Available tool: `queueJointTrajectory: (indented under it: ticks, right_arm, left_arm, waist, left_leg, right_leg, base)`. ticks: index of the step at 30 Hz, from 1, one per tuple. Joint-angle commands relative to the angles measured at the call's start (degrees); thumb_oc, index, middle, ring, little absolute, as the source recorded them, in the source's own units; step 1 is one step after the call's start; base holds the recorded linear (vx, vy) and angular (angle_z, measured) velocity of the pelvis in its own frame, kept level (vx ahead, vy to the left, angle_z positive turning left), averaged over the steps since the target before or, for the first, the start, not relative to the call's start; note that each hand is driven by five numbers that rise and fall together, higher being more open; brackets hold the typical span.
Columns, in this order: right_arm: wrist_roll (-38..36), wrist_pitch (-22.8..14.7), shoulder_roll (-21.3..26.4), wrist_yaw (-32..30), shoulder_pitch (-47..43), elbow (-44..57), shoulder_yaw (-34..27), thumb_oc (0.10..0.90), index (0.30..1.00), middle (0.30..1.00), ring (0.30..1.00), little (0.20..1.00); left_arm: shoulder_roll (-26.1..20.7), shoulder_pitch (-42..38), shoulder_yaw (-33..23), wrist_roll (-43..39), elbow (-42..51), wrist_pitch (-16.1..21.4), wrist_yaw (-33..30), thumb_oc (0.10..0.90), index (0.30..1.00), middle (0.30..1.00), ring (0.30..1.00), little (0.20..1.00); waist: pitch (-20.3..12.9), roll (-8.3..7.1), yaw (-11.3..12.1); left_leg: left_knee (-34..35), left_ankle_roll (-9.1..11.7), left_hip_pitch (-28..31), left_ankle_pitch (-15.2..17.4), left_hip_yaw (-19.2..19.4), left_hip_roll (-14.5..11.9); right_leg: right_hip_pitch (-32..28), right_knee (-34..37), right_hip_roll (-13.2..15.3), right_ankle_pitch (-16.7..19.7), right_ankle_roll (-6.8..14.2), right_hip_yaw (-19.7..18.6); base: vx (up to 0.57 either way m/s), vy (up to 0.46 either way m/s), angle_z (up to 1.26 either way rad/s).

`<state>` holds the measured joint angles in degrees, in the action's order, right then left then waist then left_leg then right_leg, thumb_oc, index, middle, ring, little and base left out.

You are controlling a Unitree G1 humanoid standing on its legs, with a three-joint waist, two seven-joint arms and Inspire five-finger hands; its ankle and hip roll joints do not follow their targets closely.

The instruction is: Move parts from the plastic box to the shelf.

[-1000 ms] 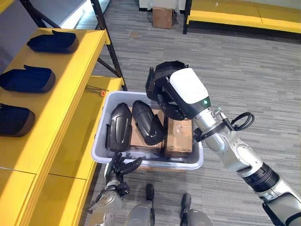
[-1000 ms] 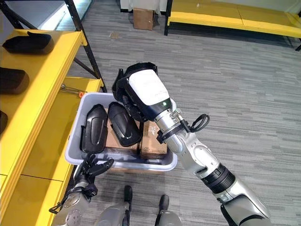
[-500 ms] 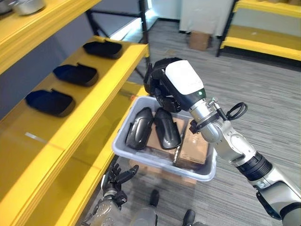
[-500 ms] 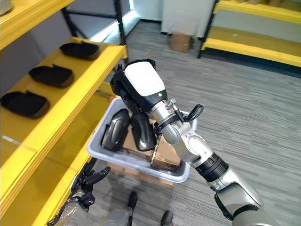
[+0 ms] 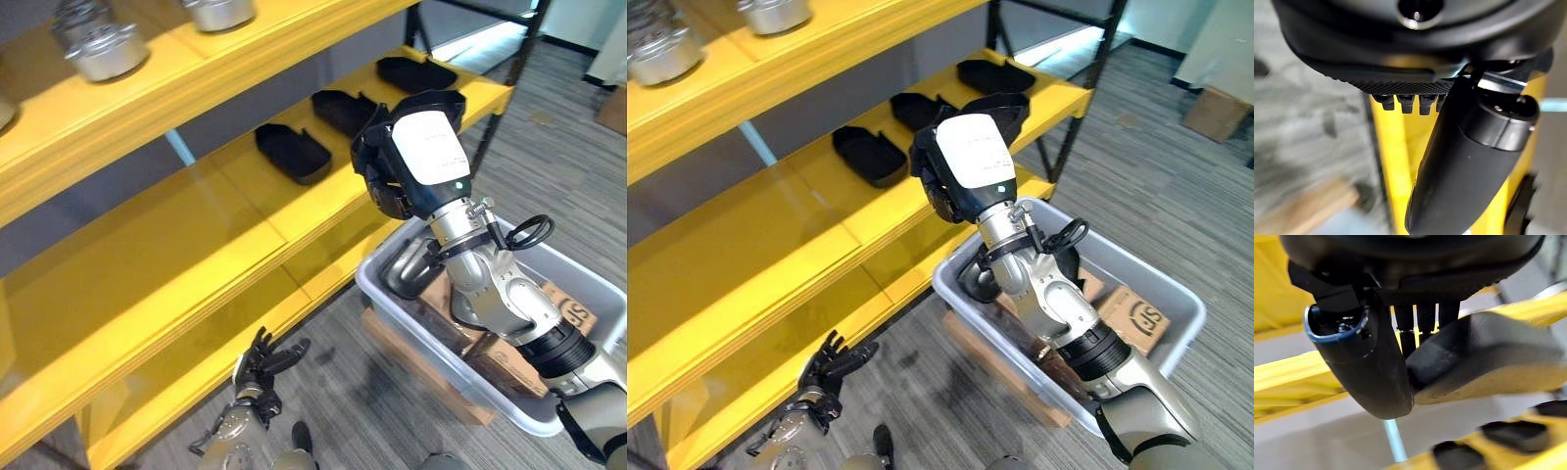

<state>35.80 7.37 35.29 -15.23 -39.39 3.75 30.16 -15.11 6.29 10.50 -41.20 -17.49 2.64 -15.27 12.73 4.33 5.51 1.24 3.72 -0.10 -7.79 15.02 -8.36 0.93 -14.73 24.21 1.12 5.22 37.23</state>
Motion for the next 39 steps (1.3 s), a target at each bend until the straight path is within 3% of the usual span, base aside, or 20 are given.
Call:
queueJointTrajectory:
  ticks: [1,3,5,14,17,21,22,24,25,26,27,28,29,30,32,35,37,39]
  right_arm:
    - [3.67,-2.54,-1.3,-4.8,-7.34,4.49,-4.97,0.4,0.3,0.3,0.3,0.3]
    - [3.89,-2.52,-1.61,-4.68,-7.17,4.36,-5.07,0.4,0.3,0.3,0.3,0.3]
    - [6.19,-2.31,-2.61,-4.06,-7.65,4.57,-4.96,0.4,0.3,0.3,0.3,0.3]
    - [7.44,-2.61,-4.91,-2.93,-10.34,4.18,-3.07,0.4,0.3,0.3,0.3,0.3]
    - [8.24,-2.54,-5.89,-2.28,-11.9,2.25,-1.37,0.4,0.3,0.3,0.3,0.3]
    - [8.07,-2.6,-6.77,-1.59,-12.22,1.08,-0.41,0.4,0.3,0.3,0.3,0.3]
    - [7.96,-2.75,-6.78,-1.52,-12.33,0.86,-0.05,0.4,0.3,0.3,0.3,0.3]
    - [7.37,-2.99,-6.68,-0.87,-12.35,0.54,0.42,0.4,0.3,0.3,0.3,0.3]
    - [7.16,-2.99,-6.17,-0.87,-12.35,0.38,0.4,0.4,0.3,0.3,0.3,0.3]
    - [6.59,-2.97,-5.85,-0.92,-12.42,0.24,0.18,0.4,0.3,0.3,0.3,0.3]
    - [6.36,-3.09,-5.5,-0.96,-12.1,0.23,0.02,0.4,0.3,0.3,0.3,0.3]
    - [5.9,-3.07,-5.31,-0.91,-11.83,0.25,-0.32,0.4,0.3,0.3,0.3,0.3]
    - [5.47,-3.1,-4.99,-1.14,-11.5,0.67,-0.82,0.4,0.3,0.3,0.3,0.3]
    - [5.47,-3.11,-4.99,-1.14,-11.51,0.67,-0.82,0.4,0.3,0.3,0.3,0.3]
    - [5.76,-2.91,-4.71,-1.19,-11.87,0.4,-1.18,0.4,0.3,0.3,0.3,0.3]
    - [6.13,-2.66,-4.46,-1.34,-11.71,0.89,-1.78,0.4,0.3,0.3,0.3,0.3]
    - [6.35,-2.59,-4.33,-1.28,-11.5,1.14,-2.16,0.4,0.3,0.3,0.3,0.3]
    - [6.5,-2.73,-4.35,-1.19,-9.4,1.61,-2.89,0.4,0.3,0.3,0.3,0.3]
  left_arm:
    - [-1.65,0.01,0.85,3.75,4.79,3.65,1.32,0.9,1.0,1.0,1.0,1.0]
    - [-1.83,0.17,0.71,3.95,4.88,3.54,1.27,0.9,1.0,1.0,1.0,1.0]
    - [-1.89,0.37,-0.32,4.63,5.52,3.46,1.18,0.9,1.0,1.0,1.0,1.0]
    - [-1.79,0.99,-1.39,4.7,6.54,3.43,1.02,0.9,1.0,1.0,1.0,1.0]
    - [-1.88,1.3,-1.79,4.79,6.63,3.54,0.96,0.9,1.0,1.0,1.0,1.0]
    - [-2.22,1.05,-1.86,4.98,6.81,3.54,0.73,0.9,1.0,1.0,1.0,1.0]
    - [-2.55,0.8,-1.77,5.15,6.98,3.49,0.59,0.9,1.0,1.0,1.0,1.0]
    - [-3.38,-0.08,-1.14,5.33,6.61,3.34,0.68,0.9,1.0,1.0,1.0,1.0]
    - [-3.88,-0.64,-0.54,5.6,6.49,3.24,0.73,0.9,1.0,1.0,1.0,1.0]
    - [-4.14,-1.4,-0.2,5.57,6.11,3.14,0.65,0.9,1.0,1.0,1.0,1.0]
    - [-4.33,-1.9,0.1,5.68,5.27,2.98,0.72,0.9,1.0,1.0,1.0,1.0]
    - [-4.48,-2.36,0.4,5.97,5.05,2.8,0.94,0.9,1.0,1.0,1.0,1.0]
    - [-4.53,-2.81,0.55,6.37,5.03,2.46,1.29,0.9,1.0,1.0,1.0,1.0]
    - [-4.52,-2.82,0.55,6.37,5.03,2.46,1.29,0.9,1.0,1.0,1.0,1.0]
    - [-4.7,-3.85,0.9,6.87,4.29,2.29,1.33,0.9,1.0,1.0,1.0,1.0]
    - [-5.0,-4.37,1.0,7.17,4.25,2.44,1.43,0.9,1.0,1.0,1.0,1.0]
    - [-5.09,-4.38,0.82,7.23,4.25,2.38,1.46,0.9,1.0,1.0,1.0,1.0]
    - [-4.47,-4.03,0.11,7.28,3.1,2.22,1.55,0.9,1.0,1.0,1.0,1.0]
  waist:
    - [-4.06,-1.59,0.17]
    - [-4.47,-2.11,0.23]
    - [-6.34,-4.39,1.86]
    - [-7.46,-8.0,4.15]
    - [-7.42,-9.17,5.54]
    - [-7.28,-9.64,6.02]
    - [-7.0,-9.72,5.92]
    - [-6.31,-9.7,4.99]
    - [-5.73,-9.57,3.62]
    - [-4.87,-9.28,2.89]
    - [-4.27,-8.91,2.11]
    - [-3.89,-8.64,1.58]
    - [-3.38,-8.51,0.95]
    - [-3.37,-8.46,0.84]
    - [-2.65,-8.52,-0.11]
    - [-2.06,-9.44,-0.9]
    - [-2.03,-9.7,-1.09]
    - [-2.88,-11.29,-1.14]
  left_leg:
    - [-2.53,0.61,-2.4,6.84,-1.51,-2.14]
    - [-2.68,0.21,-2.59,7.38,-1.98,-1.26]
    - [-2.93,-1.07,-3.18,9.47,-3.3,1.83]
    - [-4.09,-3.71,-2.93,12.91,-3.79,6.22]
    - [-5.14,-5.43,-2.5,14.78,-3.96,8.03]
    - [-5.02,-6.86,-1.48,15.88,-4.71,9.41]
    - [-4.95,-7.18,-1.14,16.03,-5.08,9.69]
    - [-4.69,-7.72,-0.31,16.11,-6.71,10.17]
    - [-4.65,-7.82,0.07,15.78,-8.02,10.29]
    - [-4.63,-8.22,-0.28,14.45,-8.18,10.13]
    - [-4.38,-8.18,0.08,14.13,-9.28,9.93]
    - [-4.32,-7.99,0.28,13.93,-10.29,9.82]
    - [-4.63,-7.3,0.45,14.13,-11.84,9.77]
    - [-4.68,-7.28,0.41,14.14,-11.97,9.73]
    - [-5.56,-6.13,-0.33,14.06,-14.05,9.37]
    - [-7.6,-4.61,-0.95,15.33,-16.66,9.19]
    - [-8.08,-4.3,-1.01,15.75,-17.44,9.08]
    - [-8.61,-3.7,-0.7,16.78,-18.18,9.51]
  right_leg:
    - [-2.83,-0.91,1.25,-5.36,1.89,2.33]
    - [-3.43,-0.25,1.76,-4.35,2.52,2.97]
    - [-5.46,2.51,3.13,-0.38,4.73,4.95]
    - [-7.06,4.94,5.76,7.38,8.33,5.38]
    - [-7.72,3.96,7.22,9.97,8.7,5.22]
    - [-7.88,-0.18,8.61,10.21,8.47,4.72]
    - [-7.52,-2.36,8.72,9.89,8.27,3.66]
    - [-4.85,-6.95,7.42,8.85,7.37,-2.7]
    - [-2.89,-8.1,5.3,8.23,6.4,-7.66]
    - [0.16,-9.58,2.8,6.81,4.16,-10.92]
    - [2.97,-11.24,-0.17,4.47,3.2,-14.12]
    - [4.96,-11.5,-1.59,2.83,2.49,-15.71]
    - [6.01,-9.49,-1.18,2.31,2.22,-15.86]
    - [5.88,-9.39,-1.21,2.33,2.21,-15.68]
    - [7.09,-4.92,-1.87,3.12,2.79,-18.93]
    - [7.15,3.47,-1.13,6.95,4.85,-23.54]
    - [6.22,5.9,-0.93,8.09,5.4,-23.67]
    - [3.58,7.91,-1.4,7.79,6.27,-23.69]
  base:
    - [0.0,0.074,0.34]
    - [0.03,0.172,0.36]
    - [0.08,0.263,0.45]
    - [0.06,0.147,0.13]
    - [0.08,0.19,0.1]
    - [0.09,0.182,0.11]
    - [0.1,0.177,0.18]
    - [0.09,0.137,0.38]
    - [-0.01,0.111,0.65]
    - [-0.03,0.094,0.78]
    - [-0.02,0.071,0.81]
    - [0.07,-0.027,0.78]
    - [0.06,-0.054,0.75]
    - [0.04,-0.12,0.78]
    - [0.02,-0.167,0.74]
    - [0.07,-0.239,0.68]
    - [0.06,-0.183,0.64]
    - [0.14,-0.246,0.75]
